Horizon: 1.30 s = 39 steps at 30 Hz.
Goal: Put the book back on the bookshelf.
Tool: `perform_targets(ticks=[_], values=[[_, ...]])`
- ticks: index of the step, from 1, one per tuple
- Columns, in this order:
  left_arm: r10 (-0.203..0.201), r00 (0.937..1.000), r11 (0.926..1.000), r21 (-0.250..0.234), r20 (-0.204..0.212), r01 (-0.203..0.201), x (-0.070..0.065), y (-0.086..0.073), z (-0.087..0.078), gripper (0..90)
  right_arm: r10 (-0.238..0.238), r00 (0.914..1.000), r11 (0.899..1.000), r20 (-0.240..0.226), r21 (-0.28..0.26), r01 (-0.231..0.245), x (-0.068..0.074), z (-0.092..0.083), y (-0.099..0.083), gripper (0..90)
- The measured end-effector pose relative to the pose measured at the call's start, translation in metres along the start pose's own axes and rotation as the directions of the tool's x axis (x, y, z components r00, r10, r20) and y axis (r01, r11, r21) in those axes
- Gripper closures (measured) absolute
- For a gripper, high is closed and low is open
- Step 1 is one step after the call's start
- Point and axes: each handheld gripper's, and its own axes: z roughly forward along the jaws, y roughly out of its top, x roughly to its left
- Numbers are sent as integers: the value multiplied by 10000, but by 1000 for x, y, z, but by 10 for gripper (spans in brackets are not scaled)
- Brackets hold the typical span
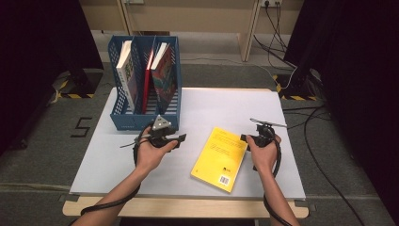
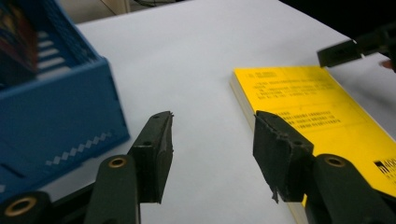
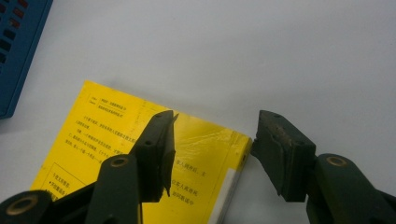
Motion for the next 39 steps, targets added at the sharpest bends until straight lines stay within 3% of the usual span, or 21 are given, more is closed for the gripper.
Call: perform_targets(ticks=[8, 20, 23, 33, 35, 38, 39], values=[[87, 9980, 9988, 480, 631, -117, -17, -16, 15, 459, 52, 9999, 9994, -157, 350, -46, -2, 7, 4, 465], [117, 9864, 9927, 1162, 1638, -310, -41, -34, 38, 444, 86, 9996, 9984, -269, 565, -71, -9, 15, 6, 456], [65, 9847, 9938, 1080, 1740, -256, -44, -37, 41, 443, 76, 9995, 9977, -301, 676, -56, -9, 15, 7, 453], [-318, 9795, 9893, 1462, 1991, 24, -45, -46, 49, 443, -181, 9981, 9959, -588, 871, 232, -9, 19, 11, 436], [-343, 9788, 9893, 1462, 2017, 46, -45, -46, 49, 441, -429, 9972, 9946, -616, 919, 485, -8, 20, 11, 436], [-302, 9785, 9886, 1504, 2038, -8, -45, -46, 49, 441, -485, 9972, 9946, -567, 887, 534, -7, 20, 11, 458], [-325, 9785, 9886, 1508, 2037, 15, -44, -46, 49, 441, -245, 9980, 9958, -580, 863, 294, -6, 20, 10, 462]])
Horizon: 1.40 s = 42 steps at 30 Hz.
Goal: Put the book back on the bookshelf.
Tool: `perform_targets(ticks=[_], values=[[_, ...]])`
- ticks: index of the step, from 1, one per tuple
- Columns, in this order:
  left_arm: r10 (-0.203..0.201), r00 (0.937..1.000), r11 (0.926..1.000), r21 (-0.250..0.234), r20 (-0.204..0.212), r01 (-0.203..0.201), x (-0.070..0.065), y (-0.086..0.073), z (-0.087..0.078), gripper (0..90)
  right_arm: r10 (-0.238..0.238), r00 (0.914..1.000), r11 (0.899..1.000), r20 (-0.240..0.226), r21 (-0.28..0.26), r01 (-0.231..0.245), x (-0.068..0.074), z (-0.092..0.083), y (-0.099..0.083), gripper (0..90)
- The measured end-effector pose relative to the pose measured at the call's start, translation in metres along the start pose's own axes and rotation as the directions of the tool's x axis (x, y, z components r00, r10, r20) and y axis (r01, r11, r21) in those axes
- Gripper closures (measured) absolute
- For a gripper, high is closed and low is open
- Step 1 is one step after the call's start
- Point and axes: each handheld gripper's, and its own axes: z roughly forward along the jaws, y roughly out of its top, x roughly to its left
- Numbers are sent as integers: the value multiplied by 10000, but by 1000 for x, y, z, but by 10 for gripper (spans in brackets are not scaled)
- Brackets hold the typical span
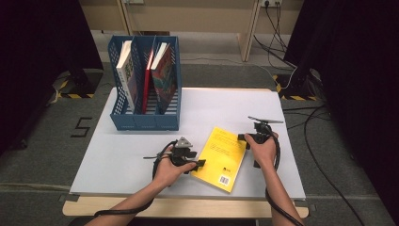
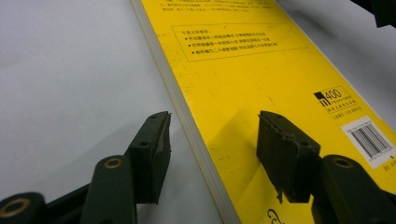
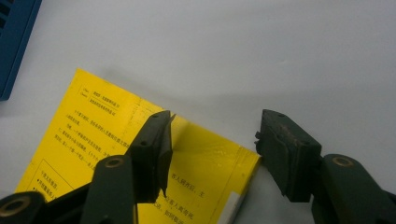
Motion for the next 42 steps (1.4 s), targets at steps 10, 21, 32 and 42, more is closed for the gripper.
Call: perform_targets(ticks=[10, 21, 32, 42], values=[[13, 9998, 9999, 156, 204, -16, -3, 0, -3, 435, 303, 9993, 9995, -202, 70, -301, -5, -3, 1, 458], [-84, 9993, 9996, 265, 356, 75, -4, -3, -1, 431, 439, 9989, 9989, -186, 153, -437, -6, -5, 0, 458], [-49, 9990, 9992, 396, 440, 32, -6, -4, -1, 427, 548, 9985, 9983, -61, 182, -547, -5, -6, -2, 457], [-22, 9987, 9987, 507, 517, -4, -8, -3, -1, 425, 746, 9971, 9969, -122, 277, -743, -7, -9, -2, 449]])
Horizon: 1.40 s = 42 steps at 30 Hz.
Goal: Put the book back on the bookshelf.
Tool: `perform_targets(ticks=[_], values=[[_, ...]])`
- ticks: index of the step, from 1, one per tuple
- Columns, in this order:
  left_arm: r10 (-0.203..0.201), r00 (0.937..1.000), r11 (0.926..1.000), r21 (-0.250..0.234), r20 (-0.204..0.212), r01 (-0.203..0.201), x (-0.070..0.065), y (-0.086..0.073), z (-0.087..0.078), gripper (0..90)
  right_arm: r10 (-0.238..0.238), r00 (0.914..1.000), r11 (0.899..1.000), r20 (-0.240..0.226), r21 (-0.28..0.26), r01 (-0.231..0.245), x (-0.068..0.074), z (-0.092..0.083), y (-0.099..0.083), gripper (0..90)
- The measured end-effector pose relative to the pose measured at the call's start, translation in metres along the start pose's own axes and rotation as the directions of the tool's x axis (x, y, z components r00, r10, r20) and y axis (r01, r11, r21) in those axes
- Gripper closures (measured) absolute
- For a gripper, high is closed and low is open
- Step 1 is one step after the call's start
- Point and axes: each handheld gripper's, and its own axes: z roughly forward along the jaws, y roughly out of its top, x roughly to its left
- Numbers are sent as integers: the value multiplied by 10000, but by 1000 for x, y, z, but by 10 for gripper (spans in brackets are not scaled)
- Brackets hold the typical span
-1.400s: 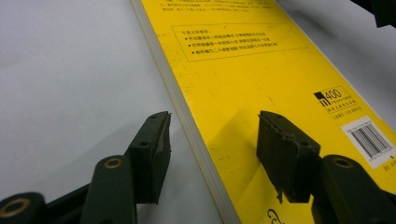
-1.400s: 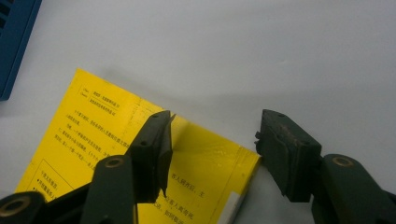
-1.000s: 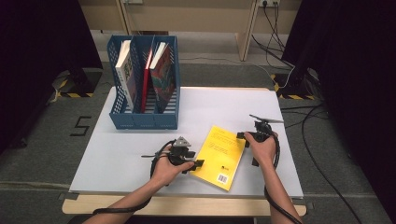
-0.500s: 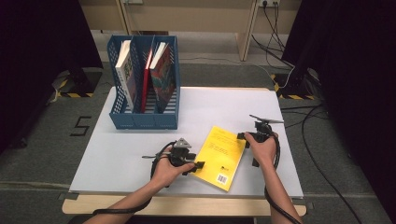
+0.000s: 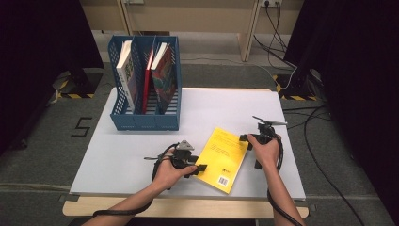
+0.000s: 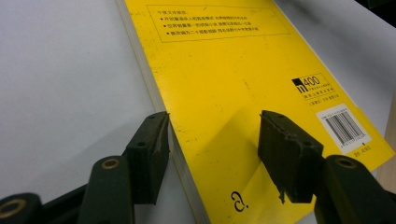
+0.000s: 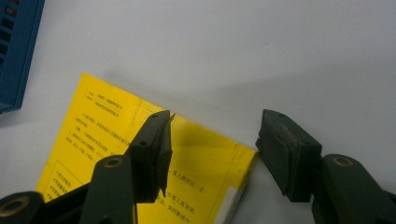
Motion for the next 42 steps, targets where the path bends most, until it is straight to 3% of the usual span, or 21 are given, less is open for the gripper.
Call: perform_targets(ticks=[14, 23, 25, 29, 39, 42], values=[[14, 10000, 10000, 53, -34, -14, -1, 0, 1, 418, 110, 9999, 9998, -35, 176, -109, -7, -5, 1, 435], [-61, 10000, 9999, 136, 37, 60, -1, -1, 0, 409, -128, 9999, 9994, -14, 306, 129, 0, -1, 0, 431], [-24, 10000, 9999, 150, 24, 23, -2, -1, 0, 408, -241, 9996, 9995, 168, 225, 237, 2, -1, -1, 430], [-33, 10000, 9999, 114, -27, 33, -3, -2, 0, 402, 124, 9998, 9998, 155, 173, -127, 2, -1, -1, 436], [-57, 9999, 9999, 84, 85, 57, -6, -6, -1, 394, 41, 9999, 9997, 127, 248, -45, 8, 6, 3, 452], [-66, 9996, 9998, 167, 267, 61, -7, -6, -2, 403, 177, 9998, 9993, -100, 333, -174, 11, 9, 6, 459]])
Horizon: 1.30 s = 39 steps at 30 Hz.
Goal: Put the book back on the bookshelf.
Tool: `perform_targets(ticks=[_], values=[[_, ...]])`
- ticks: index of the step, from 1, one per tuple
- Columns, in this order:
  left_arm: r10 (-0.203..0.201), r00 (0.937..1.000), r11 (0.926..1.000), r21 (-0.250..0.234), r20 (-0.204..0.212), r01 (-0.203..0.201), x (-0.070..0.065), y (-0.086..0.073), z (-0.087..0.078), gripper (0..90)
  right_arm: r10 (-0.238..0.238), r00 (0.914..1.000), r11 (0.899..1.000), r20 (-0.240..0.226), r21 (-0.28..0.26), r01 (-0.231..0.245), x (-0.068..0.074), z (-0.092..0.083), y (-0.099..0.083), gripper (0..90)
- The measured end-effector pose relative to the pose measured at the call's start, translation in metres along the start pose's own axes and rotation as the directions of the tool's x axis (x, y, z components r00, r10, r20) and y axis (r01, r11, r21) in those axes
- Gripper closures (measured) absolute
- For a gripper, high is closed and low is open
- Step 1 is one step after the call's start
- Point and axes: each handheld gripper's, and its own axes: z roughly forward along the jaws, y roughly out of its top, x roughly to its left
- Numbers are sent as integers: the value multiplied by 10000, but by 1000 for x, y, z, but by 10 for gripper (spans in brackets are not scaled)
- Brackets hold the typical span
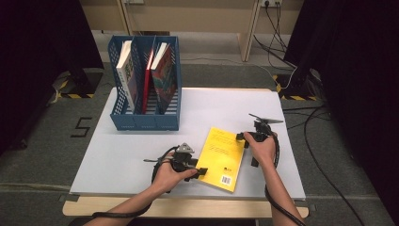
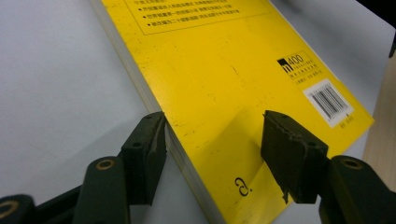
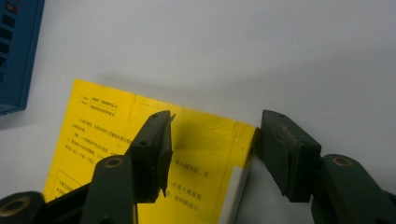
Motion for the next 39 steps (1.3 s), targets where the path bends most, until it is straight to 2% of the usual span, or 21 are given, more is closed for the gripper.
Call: perform_targets(ticks=[2, 4, 7, 9, 11, 13, 15, 18, 19, 25, 27, 29, 32, 33, 35, 39], values=[[3, 9999, 10000, 28, 173, -3, -2, 0, 1, 414, 127, 9989, 9999, -448, 25, -126, 1, 4, 1, 467], [-58, 9998, 10000, 41, 202, 57, -2, -1, 1, 415, -55, 9986, 10000, -524, 50, 58, 5, 7, 2, 465], [-194, 9995, 9998, 71, 238, 193, 1, 1, 0, 421, -325, 9990, 9993, -304, 195, 331, 9, 8, 3, 465], [-303, 9994, 9995, -50, 145, 304, 4, 2, 0, 426, -351, 9987, 9990, -373, 272, 361, 7, 8, 7, 466], [-333, 9994, 9993, -163, 73, 334, 6, 4, -1, 429, -162, 9988, 9998, -464, 84, 166, 6, 8, 11, 456], [-298, 9996, 9993, -210, -3, 298, 7, 5, -1, 432, -365, 9989, 9993, -310, -87, 363, 6, 10, 15, 440], [-229, 9997, 9996, -170, -66, 228, 7, 5, 1, 432, -343, 9987, 9994, -368, 12, 344, 7, 13, 17, 437], [-298, 9995, 9993, -215, -33, 297, 7, 4, 2, 439, -576, 9979, 9983, -303, -126, 572, 7, 17, 21, 434], [-300, 9995, 9993, -230, -39, 299, 7, 4, 2, 443, -520, 9981, 9986, -322, -131, 516, 7, 18, 21, 435], [-217, 9998, 9997, -133, 35, 217, 6, 7, 5, 463, -1016, 9944, 9948, -283, -1, 1016, 8, 19, 22, 431], [-226, 9997, 9997, -79, 71, 227, 7, 7, 5, 462, -1005, 9944, 9949, -318, 77, 1008, 7, 19, 22, 449], [-168, 9998, 9999, -9, 82, 168, 7, 8, 5, 459, -918, 9956, 9956, -203, 157, 922, 10, 19, 23, 452], [-110, 9999, 9999, 95, 88, 109, 7, 9, 5, 456, -1235, 9922, 9921, 171, 234, 1231, 16, 21, 22, 456], [-109, 9999, 9999, 96, 107, 108, 7, 9, 5, 456, -1233, 9922, 9921, 157, 236, 1230, 17, 21, 22, 456], [-121, 9997, 9998, 127, 223, 118, 8, 9, 5, 455, -1287, 9917, 9913, 40, 277, 1286, 14, 21, 23, 458], [-101, 9998, 9997, 233, 178, 97, 8, 10, 5, 453, -717, 9946, 9967, -747, 335, 744, 4, 20, 27, 479]])
